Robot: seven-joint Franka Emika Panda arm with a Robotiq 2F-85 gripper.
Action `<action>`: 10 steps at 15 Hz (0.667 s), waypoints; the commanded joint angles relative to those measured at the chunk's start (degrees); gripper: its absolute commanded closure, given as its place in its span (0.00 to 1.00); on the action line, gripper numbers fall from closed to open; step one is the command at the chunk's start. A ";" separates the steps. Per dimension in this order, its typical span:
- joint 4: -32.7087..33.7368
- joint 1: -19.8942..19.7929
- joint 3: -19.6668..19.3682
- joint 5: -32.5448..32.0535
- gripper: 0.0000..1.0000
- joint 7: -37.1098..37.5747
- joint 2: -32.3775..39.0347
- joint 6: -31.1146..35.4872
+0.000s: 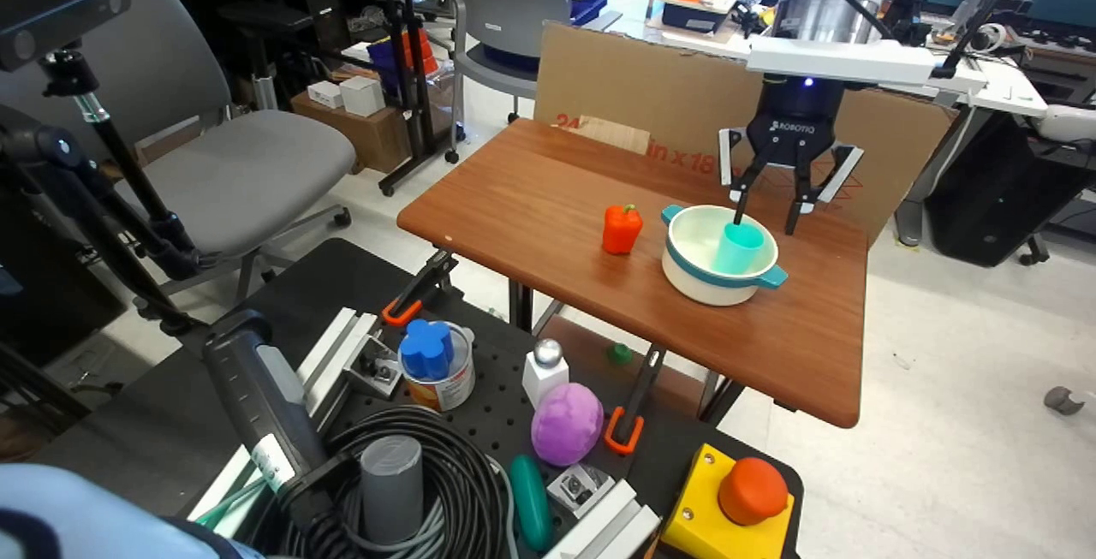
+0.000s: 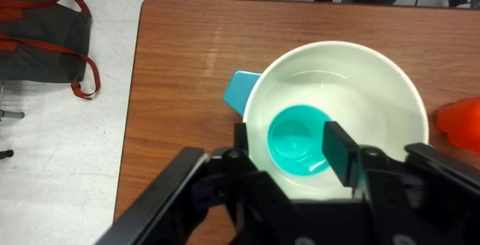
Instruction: Pick up the cup from the table and put it in the bowl
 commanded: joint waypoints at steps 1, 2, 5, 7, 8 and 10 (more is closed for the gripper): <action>-5.70 -0.76 0.38 0.71 0.14 -3.52 -8.21 -1.24; -7.25 -1.01 0.53 0.86 0.05 -4.51 -10.56 -0.71; -6.03 -2.79 1.11 9.68 0.00 -3.27 -15.98 -4.03; -4.54 -1.47 0.04 7.84 0.00 -2.71 -13.54 -3.58; -4.31 -1.68 -0.12 8.26 0.00 -2.69 -15.09 -4.49; -4.63 -1.60 -0.13 8.19 0.00 -2.70 -15.24 -4.35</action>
